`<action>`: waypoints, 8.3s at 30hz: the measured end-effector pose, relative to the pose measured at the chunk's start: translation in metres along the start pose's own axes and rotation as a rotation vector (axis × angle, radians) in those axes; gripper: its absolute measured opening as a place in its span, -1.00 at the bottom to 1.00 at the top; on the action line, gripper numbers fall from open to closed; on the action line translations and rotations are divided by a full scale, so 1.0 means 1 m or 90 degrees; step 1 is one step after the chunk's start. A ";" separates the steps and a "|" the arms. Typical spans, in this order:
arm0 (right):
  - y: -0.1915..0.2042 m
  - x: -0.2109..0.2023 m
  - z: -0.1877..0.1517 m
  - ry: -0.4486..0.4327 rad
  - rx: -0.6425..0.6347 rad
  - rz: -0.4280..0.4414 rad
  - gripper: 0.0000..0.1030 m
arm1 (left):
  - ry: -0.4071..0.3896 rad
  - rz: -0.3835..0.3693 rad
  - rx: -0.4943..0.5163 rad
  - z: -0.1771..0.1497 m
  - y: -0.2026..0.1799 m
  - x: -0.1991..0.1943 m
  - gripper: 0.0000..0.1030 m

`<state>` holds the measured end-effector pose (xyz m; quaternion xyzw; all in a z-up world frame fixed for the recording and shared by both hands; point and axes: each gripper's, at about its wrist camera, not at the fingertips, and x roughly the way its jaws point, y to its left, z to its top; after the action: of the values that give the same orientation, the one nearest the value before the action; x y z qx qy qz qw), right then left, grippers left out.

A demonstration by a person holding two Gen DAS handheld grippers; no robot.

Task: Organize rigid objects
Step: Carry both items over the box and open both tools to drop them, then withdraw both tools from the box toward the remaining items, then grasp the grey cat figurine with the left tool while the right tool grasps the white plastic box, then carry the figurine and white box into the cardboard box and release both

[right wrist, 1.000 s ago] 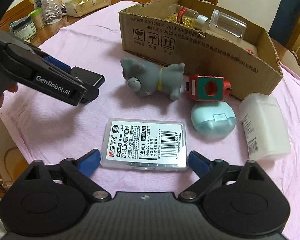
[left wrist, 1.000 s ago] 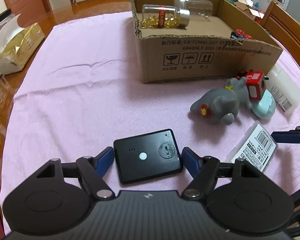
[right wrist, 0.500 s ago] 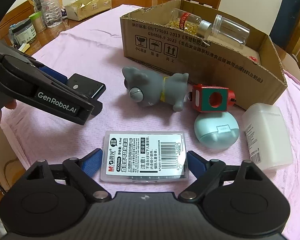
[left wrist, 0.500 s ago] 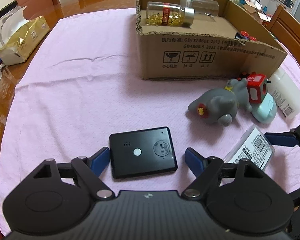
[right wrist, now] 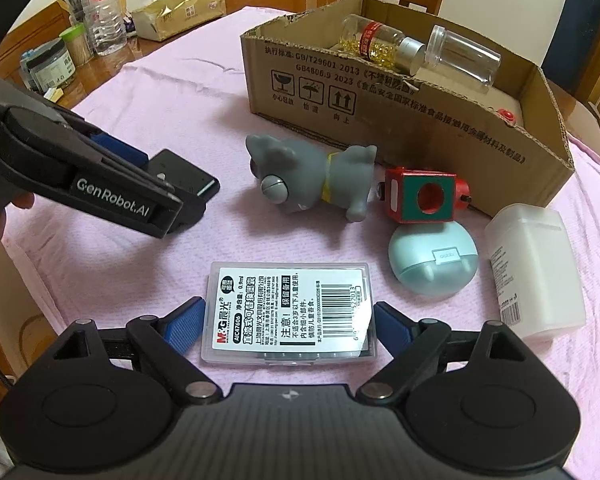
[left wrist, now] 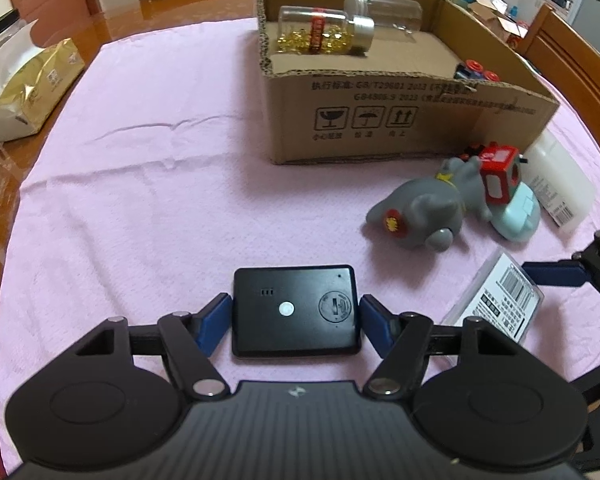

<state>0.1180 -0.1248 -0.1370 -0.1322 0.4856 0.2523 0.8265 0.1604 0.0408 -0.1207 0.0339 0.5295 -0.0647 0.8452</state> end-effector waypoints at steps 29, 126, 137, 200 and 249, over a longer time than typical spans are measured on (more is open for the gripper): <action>-0.058 -0.092 0.044 -0.053 -0.021 0.008 0.79 | -0.088 -0.097 0.180 0.078 -0.041 -0.099 0.34; -0.164 -0.045 -0.016 0.015 0.216 -0.195 1.00 | -0.012 -0.020 0.046 0.052 -0.057 0.015 0.97; -0.141 -0.023 0.037 -0.081 0.196 -0.238 1.00 | -0.012 -0.022 0.054 0.036 -0.037 0.009 0.97; -0.171 0.002 0.031 0.076 0.193 -0.179 0.69 | 0.048 -0.013 -0.040 0.056 -0.044 0.024 0.46; -0.129 -0.101 0.093 -0.036 0.004 -0.030 0.68 | -0.073 -0.048 0.105 0.150 -0.049 -0.049 0.41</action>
<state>0.2167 -0.2185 -0.0068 -0.1339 0.4595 0.2352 0.8459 0.2661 -0.0230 -0.0108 0.0798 0.4743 -0.1414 0.8653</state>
